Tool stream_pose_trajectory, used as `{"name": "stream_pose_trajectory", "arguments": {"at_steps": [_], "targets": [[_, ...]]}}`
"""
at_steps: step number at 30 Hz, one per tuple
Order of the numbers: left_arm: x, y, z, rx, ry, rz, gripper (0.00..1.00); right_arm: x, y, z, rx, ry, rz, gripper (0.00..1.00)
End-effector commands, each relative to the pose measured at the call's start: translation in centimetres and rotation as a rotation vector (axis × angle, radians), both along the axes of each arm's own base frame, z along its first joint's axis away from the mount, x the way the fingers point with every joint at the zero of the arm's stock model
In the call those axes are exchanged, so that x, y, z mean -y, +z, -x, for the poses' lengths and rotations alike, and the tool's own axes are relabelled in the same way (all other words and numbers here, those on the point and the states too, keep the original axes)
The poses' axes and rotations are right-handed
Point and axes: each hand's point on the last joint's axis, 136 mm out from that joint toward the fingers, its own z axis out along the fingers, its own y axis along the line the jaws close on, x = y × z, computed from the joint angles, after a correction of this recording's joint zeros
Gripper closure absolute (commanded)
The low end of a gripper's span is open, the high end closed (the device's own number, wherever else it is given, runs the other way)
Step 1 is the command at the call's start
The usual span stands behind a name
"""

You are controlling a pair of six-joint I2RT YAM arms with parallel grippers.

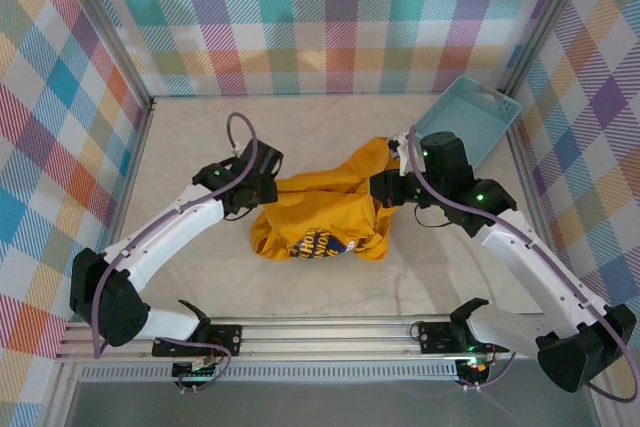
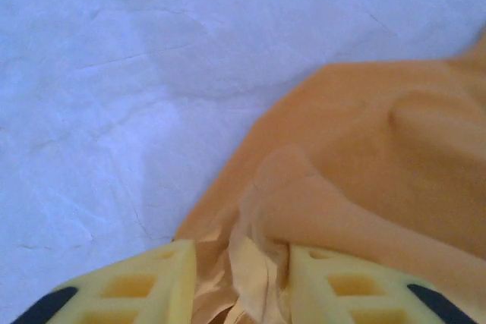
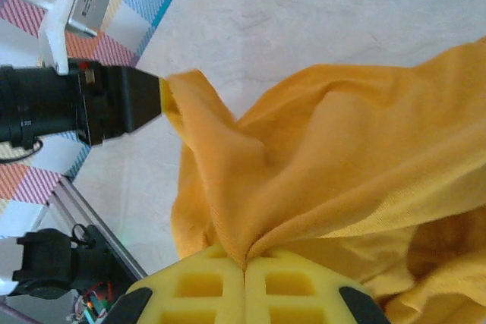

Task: Fold the inside-out t-shirt

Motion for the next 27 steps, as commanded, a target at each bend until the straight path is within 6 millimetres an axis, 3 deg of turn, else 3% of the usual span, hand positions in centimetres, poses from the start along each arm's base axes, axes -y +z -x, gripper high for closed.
{"name": "stream_pose_trajectory", "arguments": {"at_steps": [1, 3, 6, 11, 16, 18, 20, 24, 27], "targets": [[4.7, 3.5, 2.6, 0.054, -0.178, 0.115, 0.5, -2.1, 0.0, 0.0, 0.005, 0.07, -0.055, 1.0], [8.3, 4.6, 3.9, 0.057, -0.272, 0.222, 0.45, -3.0, -0.5, 0.2, 0.016, 0.096, -0.045, 1.0], [12.0, 4.1, 4.8, 0.019, -0.349, 0.266, 0.43, -4.3, -0.9, 0.7, 0.036, 0.144, -0.041, 1.0], [14.3, 1.6, 4.1, -0.018, -0.361, 0.232, 0.41, -4.8, -2.1, 1.5, 0.049, 0.189, -0.005, 1.0], [14.9, -1.9, 2.9, -0.077, -0.333, 0.143, 0.38, -3.5, -4.2, 2.1, 0.033, 0.153, 0.044, 1.0], [14.3, -3.2, 2.0, -0.075, -0.294, 0.089, 0.32, -3.0, -5.1, 2.5, 0.014, 0.142, 0.057, 1.0], [13.3, -4.0, 0.8, -0.063, -0.238, 0.038, 0.32, -2.6, -6.0, 3.1, -0.009, 0.138, 0.058, 1.0], [12.1, -5.1, -2.1, -0.035, -0.166, 0.019, 0.46, -1.7, -8.0, 4.1, -0.051, 0.11, 0.051, 1.0], [11.6, -6.0, -4.1, -0.047, -0.123, -0.012, 0.65, -0.2, -10.6, 3.7, -0.098, 0.006, 0.1, 1.0]]}}
